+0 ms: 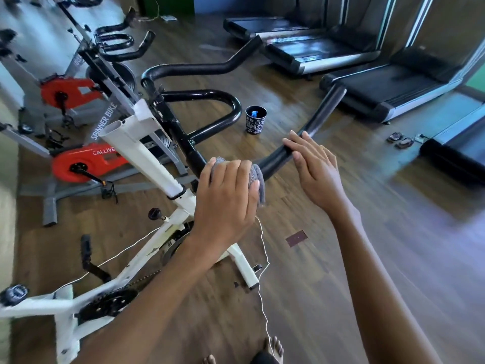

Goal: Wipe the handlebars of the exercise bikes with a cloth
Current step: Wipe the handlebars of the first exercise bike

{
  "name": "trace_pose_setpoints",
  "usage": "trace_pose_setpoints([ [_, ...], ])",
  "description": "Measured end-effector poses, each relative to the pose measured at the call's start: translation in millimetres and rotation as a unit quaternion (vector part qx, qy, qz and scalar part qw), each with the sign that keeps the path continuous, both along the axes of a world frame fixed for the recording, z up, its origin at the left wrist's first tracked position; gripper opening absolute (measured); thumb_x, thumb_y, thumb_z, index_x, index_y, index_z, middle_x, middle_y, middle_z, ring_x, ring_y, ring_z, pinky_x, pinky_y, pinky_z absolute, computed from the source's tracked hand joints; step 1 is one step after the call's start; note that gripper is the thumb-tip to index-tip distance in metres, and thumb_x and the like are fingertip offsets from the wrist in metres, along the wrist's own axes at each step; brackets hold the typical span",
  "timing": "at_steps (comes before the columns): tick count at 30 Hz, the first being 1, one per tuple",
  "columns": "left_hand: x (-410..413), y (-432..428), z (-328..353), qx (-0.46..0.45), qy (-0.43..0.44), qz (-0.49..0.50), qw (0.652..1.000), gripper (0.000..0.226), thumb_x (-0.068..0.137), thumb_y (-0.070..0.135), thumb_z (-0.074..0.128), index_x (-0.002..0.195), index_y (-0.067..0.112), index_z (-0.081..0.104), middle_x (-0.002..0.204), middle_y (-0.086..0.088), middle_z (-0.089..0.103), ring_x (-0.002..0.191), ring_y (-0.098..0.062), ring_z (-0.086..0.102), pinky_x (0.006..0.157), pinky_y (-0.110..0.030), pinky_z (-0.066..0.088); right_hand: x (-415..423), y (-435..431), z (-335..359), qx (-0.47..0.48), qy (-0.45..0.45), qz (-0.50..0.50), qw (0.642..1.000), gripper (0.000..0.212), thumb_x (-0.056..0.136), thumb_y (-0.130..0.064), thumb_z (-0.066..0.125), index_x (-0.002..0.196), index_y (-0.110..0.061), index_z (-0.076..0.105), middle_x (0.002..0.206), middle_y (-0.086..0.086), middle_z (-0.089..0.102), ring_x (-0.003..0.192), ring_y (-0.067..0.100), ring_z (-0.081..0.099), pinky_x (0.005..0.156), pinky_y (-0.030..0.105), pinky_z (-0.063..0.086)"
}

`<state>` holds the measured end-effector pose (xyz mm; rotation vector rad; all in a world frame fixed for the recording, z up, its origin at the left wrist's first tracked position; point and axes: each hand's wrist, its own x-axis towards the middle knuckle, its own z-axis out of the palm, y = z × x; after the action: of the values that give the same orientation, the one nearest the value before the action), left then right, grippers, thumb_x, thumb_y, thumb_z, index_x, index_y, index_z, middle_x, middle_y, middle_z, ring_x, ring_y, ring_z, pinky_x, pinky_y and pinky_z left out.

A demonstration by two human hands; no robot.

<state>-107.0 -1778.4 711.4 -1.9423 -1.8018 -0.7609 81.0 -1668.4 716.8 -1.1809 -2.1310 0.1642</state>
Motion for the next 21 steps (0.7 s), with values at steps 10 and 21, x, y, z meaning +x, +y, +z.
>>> trace_pose_setpoints([
  [10, 85.3, 78.9, 10.3, 0.013, 0.108, 0.187, 0.976, 0.029, 0.094, 0.029, 0.045, 0.1, 0.009, 0.065, 0.086, -0.003, 0.061, 0.072, -0.021, 0.057, 0.067, -0.034, 0.042, 45.7, 82.8, 27.9, 0.147, -0.209, -0.047, 0.966, 0.039, 0.103, -0.034, 0.03, 0.129, -0.026, 0.058, 0.148, -0.006, 0.046, 0.148, 0.021, 0.019, 0.117, 0.053, -0.001],
  [21, 79.3, 75.6, 20.7, -0.05, 0.087, 0.146, 0.984, 0.041, 0.098, 0.036, 0.031, 0.104, 0.009, 0.061, 0.087, -0.007, 0.062, 0.072, -0.026, 0.061, 0.056, -0.036, 0.044, 66.4, 113.5, 26.9, 0.233, -0.181, 0.06, 0.953, 0.036, 0.104, -0.031, 0.031, 0.125, -0.027, 0.06, 0.136, -0.004, 0.055, 0.144, 0.024, 0.027, 0.117, 0.045, 0.002],
])
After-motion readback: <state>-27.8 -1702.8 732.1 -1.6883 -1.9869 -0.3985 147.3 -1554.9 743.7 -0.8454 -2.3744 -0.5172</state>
